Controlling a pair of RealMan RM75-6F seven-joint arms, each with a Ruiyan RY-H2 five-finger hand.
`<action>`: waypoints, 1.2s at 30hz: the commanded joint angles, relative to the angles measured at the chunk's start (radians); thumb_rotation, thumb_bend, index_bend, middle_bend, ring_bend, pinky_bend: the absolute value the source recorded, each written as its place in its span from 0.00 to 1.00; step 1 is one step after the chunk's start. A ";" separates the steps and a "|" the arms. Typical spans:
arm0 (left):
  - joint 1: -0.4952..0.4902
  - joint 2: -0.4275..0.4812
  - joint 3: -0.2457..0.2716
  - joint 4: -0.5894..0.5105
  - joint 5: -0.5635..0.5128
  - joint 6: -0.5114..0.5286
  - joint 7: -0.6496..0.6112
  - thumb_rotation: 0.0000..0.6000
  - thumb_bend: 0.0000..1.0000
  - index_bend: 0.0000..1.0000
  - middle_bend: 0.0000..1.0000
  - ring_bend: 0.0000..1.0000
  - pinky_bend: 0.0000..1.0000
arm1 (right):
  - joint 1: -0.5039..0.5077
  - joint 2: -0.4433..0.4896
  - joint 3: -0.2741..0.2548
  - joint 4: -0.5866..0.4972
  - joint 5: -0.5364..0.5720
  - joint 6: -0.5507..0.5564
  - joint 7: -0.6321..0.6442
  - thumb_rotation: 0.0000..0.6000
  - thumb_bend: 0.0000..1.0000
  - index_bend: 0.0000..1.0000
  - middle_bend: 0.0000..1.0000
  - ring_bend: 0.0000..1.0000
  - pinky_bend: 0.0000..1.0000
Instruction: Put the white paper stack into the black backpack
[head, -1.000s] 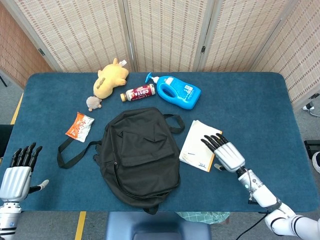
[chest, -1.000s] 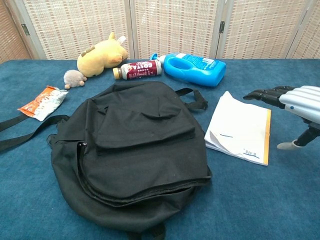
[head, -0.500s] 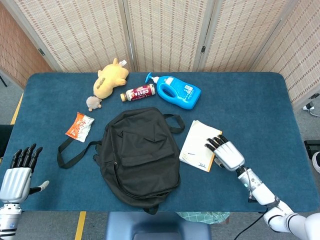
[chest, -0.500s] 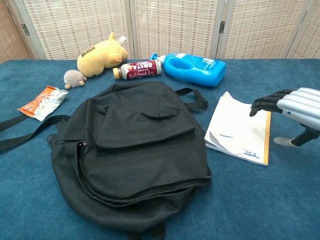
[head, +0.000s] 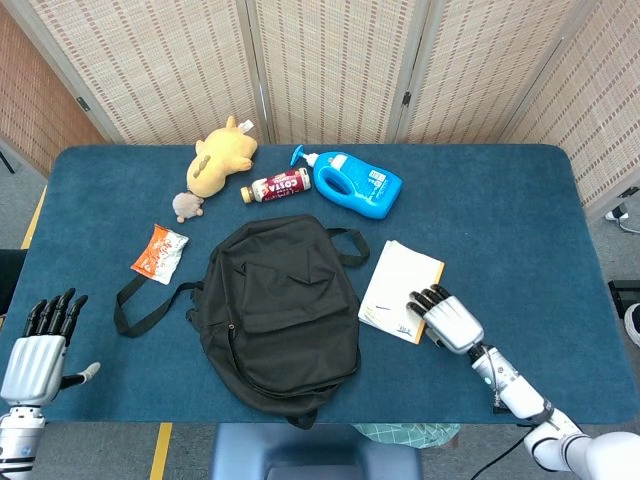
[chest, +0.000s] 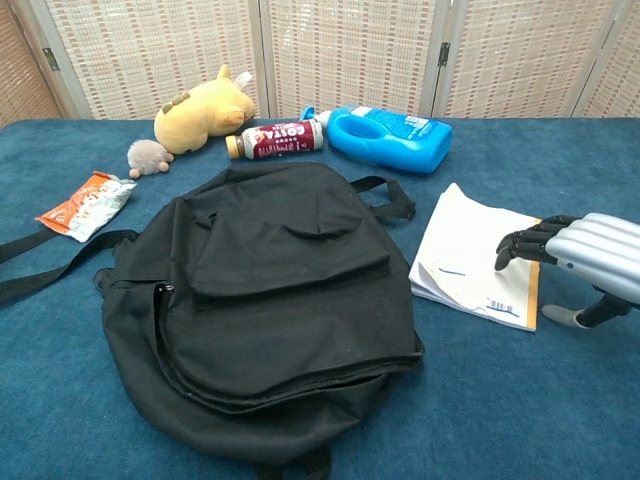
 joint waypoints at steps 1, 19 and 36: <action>0.000 0.000 0.000 -0.001 -0.001 0.000 0.001 1.00 0.13 0.00 0.01 0.01 0.00 | 0.001 -0.014 -0.001 0.021 -0.004 0.010 0.012 1.00 0.38 0.30 0.23 0.23 0.20; -0.002 -0.001 -0.001 0.005 -0.006 -0.006 -0.006 1.00 0.14 0.00 0.01 0.01 0.00 | 0.014 -0.047 0.001 0.067 0.000 0.008 0.014 1.00 0.38 0.30 0.23 0.23 0.20; 0.005 -0.006 -0.002 0.027 -0.008 0.000 -0.032 1.00 0.13 0.00 0.01 0.01 0.00 | 0.060 -0.063 0.045 0.048 0.008 0.043 0.002 1.00 0.44 0.33 0.25 0.25 0.21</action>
